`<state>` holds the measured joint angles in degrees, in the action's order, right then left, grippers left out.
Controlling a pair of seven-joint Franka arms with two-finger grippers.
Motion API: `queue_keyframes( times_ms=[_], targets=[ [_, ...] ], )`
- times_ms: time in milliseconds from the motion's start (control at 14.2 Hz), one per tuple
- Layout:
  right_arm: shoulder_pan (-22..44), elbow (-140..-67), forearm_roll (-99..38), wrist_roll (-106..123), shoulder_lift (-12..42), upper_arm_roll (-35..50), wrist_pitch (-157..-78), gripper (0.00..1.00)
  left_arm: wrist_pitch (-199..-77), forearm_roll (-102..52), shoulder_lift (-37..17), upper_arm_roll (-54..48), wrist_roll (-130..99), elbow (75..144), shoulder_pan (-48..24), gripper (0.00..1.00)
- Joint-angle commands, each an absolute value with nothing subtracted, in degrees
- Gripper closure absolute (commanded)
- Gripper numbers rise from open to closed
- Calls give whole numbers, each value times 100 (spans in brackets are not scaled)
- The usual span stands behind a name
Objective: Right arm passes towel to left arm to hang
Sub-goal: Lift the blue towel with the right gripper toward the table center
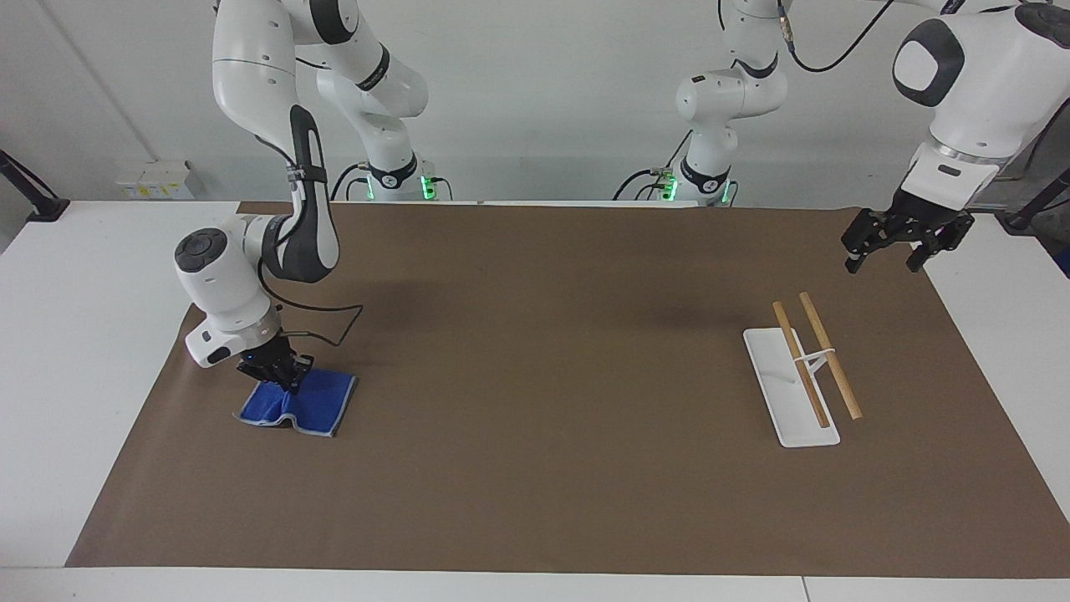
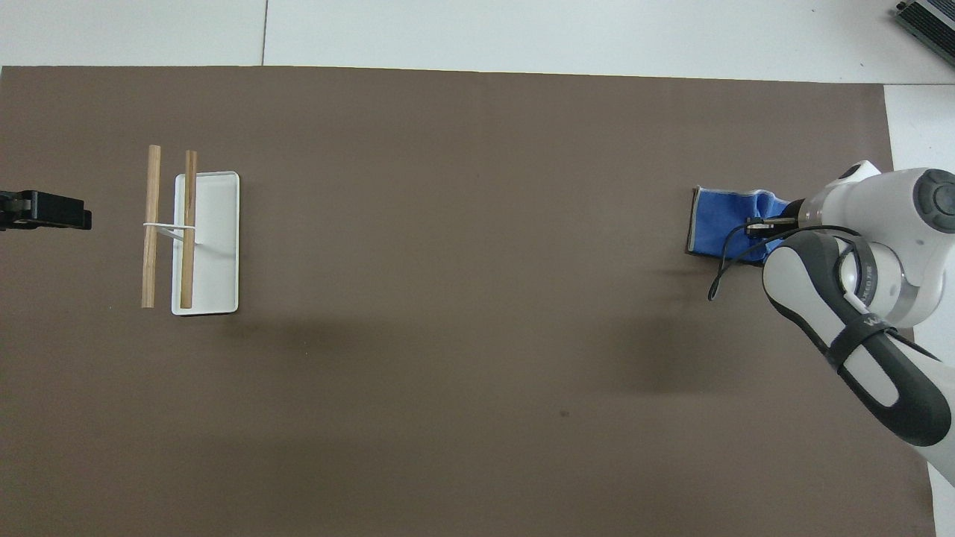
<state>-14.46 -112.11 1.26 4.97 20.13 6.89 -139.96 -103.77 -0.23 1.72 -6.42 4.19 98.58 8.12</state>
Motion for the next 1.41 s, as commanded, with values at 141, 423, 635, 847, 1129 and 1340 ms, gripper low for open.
queue_keyframes(
  times_ms=[141,423,635,847,1129,1340],
  targets=[
    [-1082,-11233,53,615,1294,738,-13580,100,-10354,-79,343,-659,387,10020,870,0],
    [-467,-11206,-550,580,845,835,-13307,100,-10354,-79,343,-659,387,10028,870,0],
    [-45,-11171,-1229,475,607,879,-13280,100,-10354,-79,343,-659,387,10028,870,0],
    [368,-10996,-1843,37,457,914,-13254,100,-10354,-79,343,-659,387,10020,870,0],
    [413,-10767,-2731,-219,404,1318,-13236,100,-10354,-79,343,-659,387,10028,870,0],
    [413,-10714,-3470,-333,404,1660,-13324,100,-10354,-79,343,-659,387,10028,870,0]
  ],
)
